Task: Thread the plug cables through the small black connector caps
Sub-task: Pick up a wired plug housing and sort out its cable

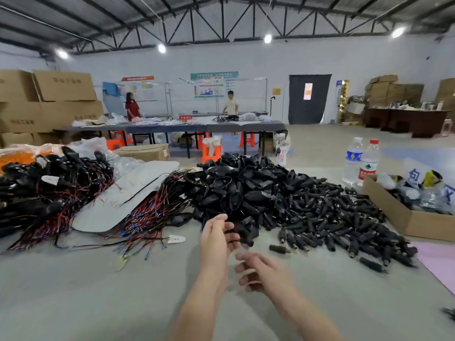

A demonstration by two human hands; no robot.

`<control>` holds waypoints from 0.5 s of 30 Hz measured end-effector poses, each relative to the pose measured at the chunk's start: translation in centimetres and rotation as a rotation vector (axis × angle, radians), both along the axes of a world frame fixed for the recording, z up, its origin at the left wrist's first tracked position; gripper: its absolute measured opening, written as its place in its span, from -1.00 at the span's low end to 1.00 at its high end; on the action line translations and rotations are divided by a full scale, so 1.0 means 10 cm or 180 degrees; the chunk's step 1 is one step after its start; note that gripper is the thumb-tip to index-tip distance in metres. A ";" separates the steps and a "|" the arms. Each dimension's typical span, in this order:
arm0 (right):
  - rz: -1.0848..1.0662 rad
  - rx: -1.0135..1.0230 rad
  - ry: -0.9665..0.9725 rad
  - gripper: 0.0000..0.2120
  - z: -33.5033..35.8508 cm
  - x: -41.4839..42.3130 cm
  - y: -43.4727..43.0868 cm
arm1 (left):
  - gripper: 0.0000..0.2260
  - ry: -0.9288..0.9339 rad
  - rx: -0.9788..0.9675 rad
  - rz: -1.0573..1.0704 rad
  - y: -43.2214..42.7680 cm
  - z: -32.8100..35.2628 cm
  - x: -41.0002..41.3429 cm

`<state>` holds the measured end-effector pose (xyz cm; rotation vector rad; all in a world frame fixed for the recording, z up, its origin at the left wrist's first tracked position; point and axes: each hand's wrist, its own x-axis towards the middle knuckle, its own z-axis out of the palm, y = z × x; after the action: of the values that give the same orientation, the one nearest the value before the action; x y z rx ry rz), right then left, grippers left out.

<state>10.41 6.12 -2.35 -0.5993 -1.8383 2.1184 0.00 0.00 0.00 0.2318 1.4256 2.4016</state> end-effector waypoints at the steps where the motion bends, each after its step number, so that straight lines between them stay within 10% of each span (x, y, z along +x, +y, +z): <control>1: -0.0114 -0.0032 0.0102 -0.80 -0.01 -0.12 0.08 | -0.83 0.0131 -0.0157 0.0127 0.06 0.01 -0.13; 15: -0.0679 -0.0434 0.0649 -0.74 0.19 -1.18 0.92 | -0.87 0.1915 -0.3873 0.0849 -0.20 -0.09 -2.58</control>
<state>-1.44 15.30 -0.42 -0.5590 -1.4635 2.0875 -25.83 -2.05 -0.93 0.4622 3.0105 1.2065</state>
